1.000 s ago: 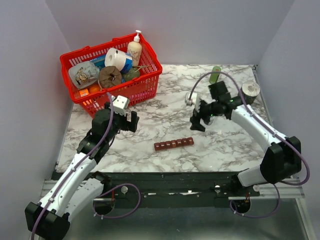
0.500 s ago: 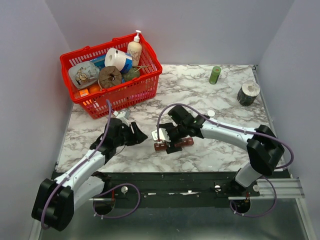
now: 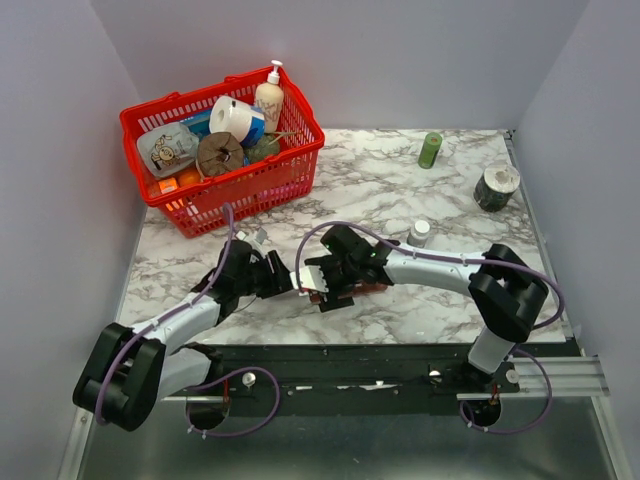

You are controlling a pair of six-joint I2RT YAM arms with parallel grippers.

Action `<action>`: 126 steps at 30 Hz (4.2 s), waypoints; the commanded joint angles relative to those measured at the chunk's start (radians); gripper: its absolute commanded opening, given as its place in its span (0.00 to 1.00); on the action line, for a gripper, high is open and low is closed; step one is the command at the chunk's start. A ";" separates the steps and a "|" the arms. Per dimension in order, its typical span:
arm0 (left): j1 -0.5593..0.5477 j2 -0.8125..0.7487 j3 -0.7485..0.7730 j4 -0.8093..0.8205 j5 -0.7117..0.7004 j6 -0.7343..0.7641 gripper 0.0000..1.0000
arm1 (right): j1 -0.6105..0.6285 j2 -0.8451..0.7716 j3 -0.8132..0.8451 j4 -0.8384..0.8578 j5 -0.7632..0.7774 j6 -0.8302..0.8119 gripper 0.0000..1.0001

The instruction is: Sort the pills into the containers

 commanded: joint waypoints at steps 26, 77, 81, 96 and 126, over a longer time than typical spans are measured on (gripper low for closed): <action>-0.022 0.058 -0.020 0.080 0.099 -0.037 0.56 | -0.077 -0.007 0.049 -0.126 -0.100 0.072 0.88; -0.099 0.308 -0.029 0.055 -0.055 -0.011 0.33 | -0.043 0.132 0.136 -0.107 -0.120 0.236 0.35; -0.099 0.313 -0.040 0.057 -0.059 -0.006 0.32 | -0.074 0.146 0.165 -0.142 -0.184 0.258 0.33; -0.099 0.283 -0.034 0.027 -0.069 0.000 0.32 | -0.181 0.148 0.283 -0.208 -0.174 0.315 0.52; -0.099 -0.010 -0.057 0.020 -0.063 -0.063 0.54 | -0.183 0.290 0.368 -0.385 -0.390 0.241 0.49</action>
